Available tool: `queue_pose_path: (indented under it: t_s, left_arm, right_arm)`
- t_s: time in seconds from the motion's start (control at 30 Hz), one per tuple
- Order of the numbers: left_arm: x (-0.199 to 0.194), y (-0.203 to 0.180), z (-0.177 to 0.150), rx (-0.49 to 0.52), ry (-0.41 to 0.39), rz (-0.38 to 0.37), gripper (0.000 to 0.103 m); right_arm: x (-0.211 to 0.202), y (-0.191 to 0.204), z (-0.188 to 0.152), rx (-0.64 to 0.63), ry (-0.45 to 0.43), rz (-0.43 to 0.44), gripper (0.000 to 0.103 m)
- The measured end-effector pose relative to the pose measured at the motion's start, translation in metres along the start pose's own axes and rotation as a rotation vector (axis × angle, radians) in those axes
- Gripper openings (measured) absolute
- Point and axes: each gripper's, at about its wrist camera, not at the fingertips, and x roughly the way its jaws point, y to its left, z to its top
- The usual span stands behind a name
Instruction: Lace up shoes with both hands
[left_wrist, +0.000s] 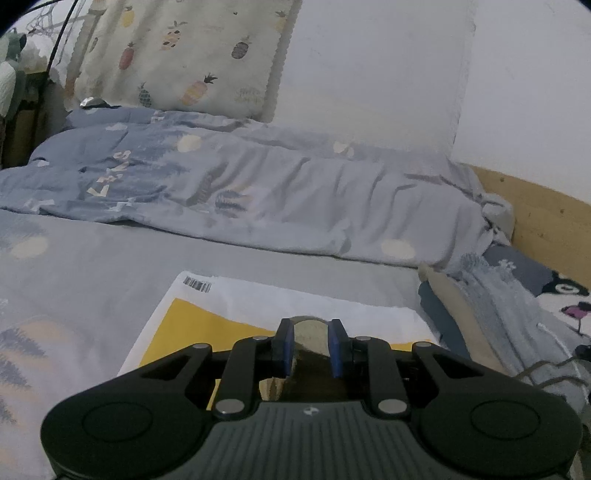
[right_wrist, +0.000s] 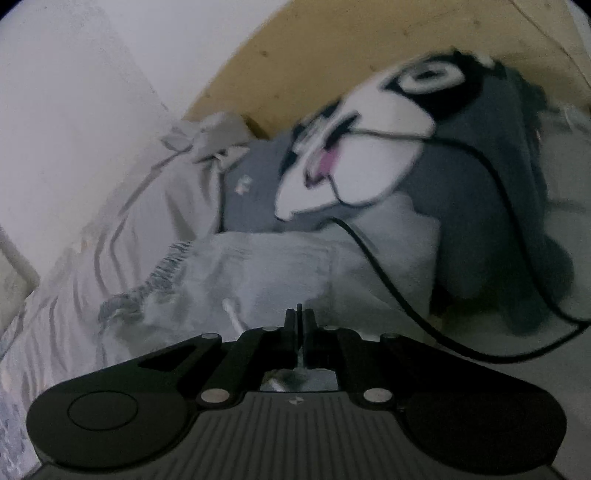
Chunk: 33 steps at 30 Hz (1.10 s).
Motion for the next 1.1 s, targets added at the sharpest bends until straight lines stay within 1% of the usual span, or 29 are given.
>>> queue_pose_path:
  t_s: [0.07, 0.17, 0.27, 0.3, 0.33, 0.4, 0.47, 0.5, 0.53, 0.6, 0.63, 0.7, 0.83, 0.9, 1.0, 1.1]
  left_arm:
    - [-0.002, 0.001, 0.002, -0.017, -0.007, -0.018, 0.018]
    - [-0.006, 0.003, 0.005, -0.046, -0.021, -0.06, 0.019]
    - [-0.011, 0.006, 0.007, -0.082, -0.039, -0.124, 0.02]
    - [-0.013, 0.007, 0.008, -0.099, -0.045, -0.15, 0.023]
    - [-0.016, 0.008, 0.009, -0.116, -0.056, -0.179, 0.029]
    - [-0.02, 0.009, 0.01, -0.145, -0.075, -0.24, 0.031]
    - [-0.024, 0.01, 0.011, -0.171, -0.084, -0.309, 0.035]
    - [-0.025, 0.011, 0.011, -0.182, -0.088, -0.335, 0.038]
    - [-0.027, 0.011, 0.011, -0.189, -0.094, -0.357, 0.041]
    - [-0.031, 0.012, 0.011, -0.203, -0.106, -0.402, 0.043]
    - [-0.032, 0.012, 0.011, -0.205, -0.112, -0.407, 0.043]
    - [-0.036, 0.014, 0.01, -0.208, -0.125, -0.416, 0.043]
    - [-0.039, 0.018, 0.009, -0.205, -0.145, -0.417, 0.042]
    - [-0.039, 0.017, 0.01, -0.189, -0.151, -0.406, 0.04]
    - [-0.041, 0.018, 0.01, -0.172, -0.158, -0.409, 0.039]
    - [-0.042, 0.018, 0.011, -0.163, -0.16, -0.404, 0.033]
  right_arm:
    - [-0.01, 0.015, 0.0, -0.066, -0.04, 0.016, 0.002]
    - [-0.026, 0.047, -0.004, -0.218, -0.124, 0.049, 0.002]
    - [-0.049, 0.087, -0.02, -0.415, -0.214, 0.124, 0.002]
    - [-0.057, 0.101, -0.028, -0.487, -0.242, 0.156, 0.002]
    - [-0.064, 0.113, -0.036, -0.543, -0.26, 0.19, 0.003]
    - [-0.078, 0.141, -0.059, -0.675, -0.28, 0.288, 0.002]
    - [-0.093, 0.161, -0.087, -0.797, -0.291, 0.367, 0.002]
    - [-0.102, 0.171, -0.102, -0.856, -0.289, 0.417, 0.002]
    - [-0.109, 0.178, -0.116, -0.905, -0.289, 0.456, 0.002]
    - [-0.124, 0.192, -0.142, -1.013, -0.296, 0.532, 0.002]
    - [-0.13, 0.196, -0.152, -1.049, -0.304, 0.56, 0.002]
    - [-0.143, 0.205, -0.172, -1.112, -0.321, 0.616, 0.002]
    - [-0.156, 0.217, -0.19, -1.15, -0.329, 0.7, 0.002]
    - [-0.161, 0.222, -0.197, -1.155, -0.324, 0.74, 0.002]
    - [-0.164, 0.227, -0.203, -1.157, -0.324, 0.778, 0.002]
    - [-0.165, 0.231, -0.207, -1.163, -0.335, 0.807, 0.002]
